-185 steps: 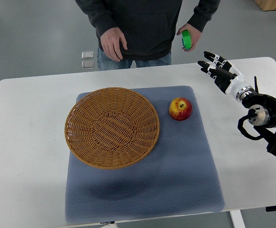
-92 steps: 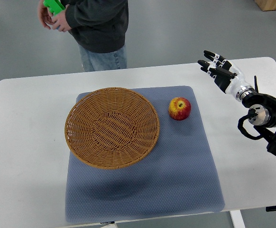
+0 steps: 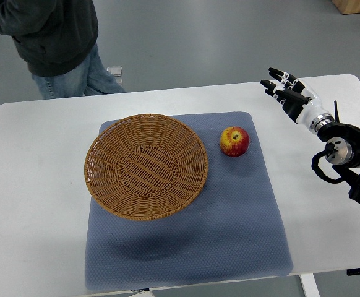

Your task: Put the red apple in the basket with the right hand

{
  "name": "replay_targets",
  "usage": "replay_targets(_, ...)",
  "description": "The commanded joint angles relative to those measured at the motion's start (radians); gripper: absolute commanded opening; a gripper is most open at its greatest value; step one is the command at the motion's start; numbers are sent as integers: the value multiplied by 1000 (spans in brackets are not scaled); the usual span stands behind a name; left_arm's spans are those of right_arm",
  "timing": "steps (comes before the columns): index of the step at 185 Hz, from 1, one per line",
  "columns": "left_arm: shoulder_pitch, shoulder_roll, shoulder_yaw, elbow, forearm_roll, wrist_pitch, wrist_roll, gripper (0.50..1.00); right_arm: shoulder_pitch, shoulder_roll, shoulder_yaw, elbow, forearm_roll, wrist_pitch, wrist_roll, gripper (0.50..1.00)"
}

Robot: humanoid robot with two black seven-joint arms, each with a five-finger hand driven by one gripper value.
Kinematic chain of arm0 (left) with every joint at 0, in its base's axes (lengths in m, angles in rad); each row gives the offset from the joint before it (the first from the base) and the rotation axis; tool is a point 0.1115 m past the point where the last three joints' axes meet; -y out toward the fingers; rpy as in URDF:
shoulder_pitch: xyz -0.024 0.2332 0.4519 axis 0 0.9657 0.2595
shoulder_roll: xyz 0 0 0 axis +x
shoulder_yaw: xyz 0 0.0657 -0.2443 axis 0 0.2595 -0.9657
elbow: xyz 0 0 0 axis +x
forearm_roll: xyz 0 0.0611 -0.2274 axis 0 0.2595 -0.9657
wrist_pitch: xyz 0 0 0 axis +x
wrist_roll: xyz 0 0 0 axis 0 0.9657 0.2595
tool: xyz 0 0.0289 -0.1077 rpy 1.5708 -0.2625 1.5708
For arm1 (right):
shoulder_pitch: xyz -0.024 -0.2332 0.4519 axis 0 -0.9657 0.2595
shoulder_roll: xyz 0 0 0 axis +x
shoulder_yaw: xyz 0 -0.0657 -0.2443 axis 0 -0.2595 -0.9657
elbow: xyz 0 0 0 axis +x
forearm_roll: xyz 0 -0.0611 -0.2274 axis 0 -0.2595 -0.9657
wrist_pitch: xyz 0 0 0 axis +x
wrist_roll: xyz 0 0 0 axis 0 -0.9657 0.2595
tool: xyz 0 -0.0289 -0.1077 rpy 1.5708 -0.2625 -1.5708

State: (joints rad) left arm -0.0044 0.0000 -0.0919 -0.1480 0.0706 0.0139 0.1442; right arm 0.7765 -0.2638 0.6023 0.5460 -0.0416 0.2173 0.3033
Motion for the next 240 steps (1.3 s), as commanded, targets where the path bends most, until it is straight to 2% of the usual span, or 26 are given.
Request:
replay_targets(1,0,0,0,1,0,0,0,1000,0,-3,1,-1,0,-1,0,919)
replay_targets(53,0,0,0,1,0,0,0,1000,4,-32,-3,-1,-20,31,-1,919)
replay_targets(90,0,0,0,1,0,0,0,1000,38,-71,-19,14,-173,43,-1,913)
replay_targets(91,0,0,0,1,0,0,0,1000,44,-77,-19,20,-248,45,-1,911)
replay_targets(128,0,0,0,1,0,0,0,1000,66,-87,-19,78,-610,74,2,905)
replay_targets(138,0,0,0,1,0,0,0,1000,66,-87,-19,78,-610,74,2,905)
replay_targets(139,0,0,0,1,0,0,0,1000,67,-91,-21,107,-704,76,2,905)
replay_targets(167,0,0,0,1,0,0,0,1000,66,-89,-24,169,-948,83,2,903)
replay_targets(193,0,0,0,1,0,0,0,1000,69,-87,-24,187,-1095,125,28,901)
replay_targets(240,0,0,0,1,0,0,0,1000,76,-89,-87,196,-1224,132,37,901)
